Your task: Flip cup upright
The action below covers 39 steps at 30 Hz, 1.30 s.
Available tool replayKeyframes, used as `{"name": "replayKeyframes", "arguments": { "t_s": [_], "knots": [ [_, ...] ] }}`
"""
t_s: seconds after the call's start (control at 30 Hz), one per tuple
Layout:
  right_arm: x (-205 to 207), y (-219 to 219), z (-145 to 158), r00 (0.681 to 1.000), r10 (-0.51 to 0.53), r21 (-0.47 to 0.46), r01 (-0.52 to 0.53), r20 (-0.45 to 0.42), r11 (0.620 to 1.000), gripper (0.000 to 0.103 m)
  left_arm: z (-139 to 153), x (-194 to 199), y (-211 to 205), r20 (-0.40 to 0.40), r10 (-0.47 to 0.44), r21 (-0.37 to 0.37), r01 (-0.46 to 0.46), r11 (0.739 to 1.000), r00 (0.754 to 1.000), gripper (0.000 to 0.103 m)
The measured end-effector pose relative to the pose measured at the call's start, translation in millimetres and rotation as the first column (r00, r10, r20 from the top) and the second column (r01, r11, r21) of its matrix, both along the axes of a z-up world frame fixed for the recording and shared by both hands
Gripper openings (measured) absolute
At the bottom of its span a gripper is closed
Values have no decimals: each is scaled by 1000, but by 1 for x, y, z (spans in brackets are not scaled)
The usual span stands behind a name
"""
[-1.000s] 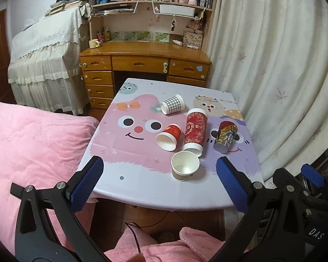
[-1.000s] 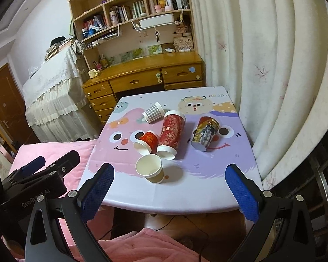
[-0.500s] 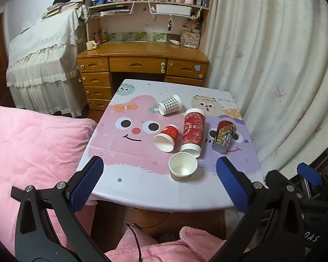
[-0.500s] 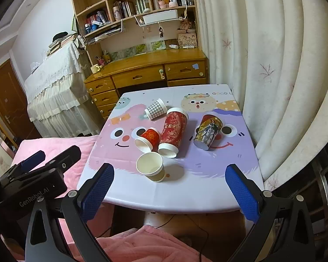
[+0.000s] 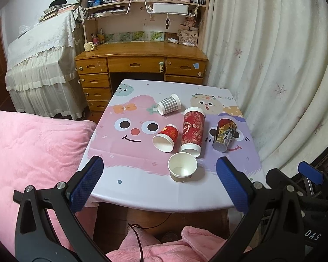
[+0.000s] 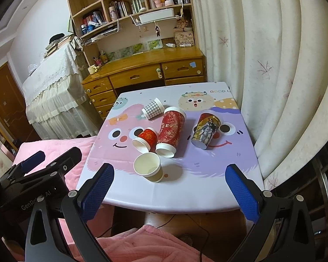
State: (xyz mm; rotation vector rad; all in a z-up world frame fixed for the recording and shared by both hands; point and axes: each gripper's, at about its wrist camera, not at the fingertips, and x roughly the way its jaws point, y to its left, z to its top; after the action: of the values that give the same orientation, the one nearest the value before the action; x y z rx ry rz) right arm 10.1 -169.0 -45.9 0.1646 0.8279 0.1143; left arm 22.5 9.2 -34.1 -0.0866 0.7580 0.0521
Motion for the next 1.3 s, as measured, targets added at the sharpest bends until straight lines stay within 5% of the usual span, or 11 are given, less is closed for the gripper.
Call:
{"name": "replayKeyframes", "arguments": {
  "t_s": [1.3],
  "knots": [
    [12, -31, -23, 998, -1, 59, 5, -65, 998, 103, -18, 14, 1, -57, -7, 40, 10, 999, 998, 102]
  ]
}}
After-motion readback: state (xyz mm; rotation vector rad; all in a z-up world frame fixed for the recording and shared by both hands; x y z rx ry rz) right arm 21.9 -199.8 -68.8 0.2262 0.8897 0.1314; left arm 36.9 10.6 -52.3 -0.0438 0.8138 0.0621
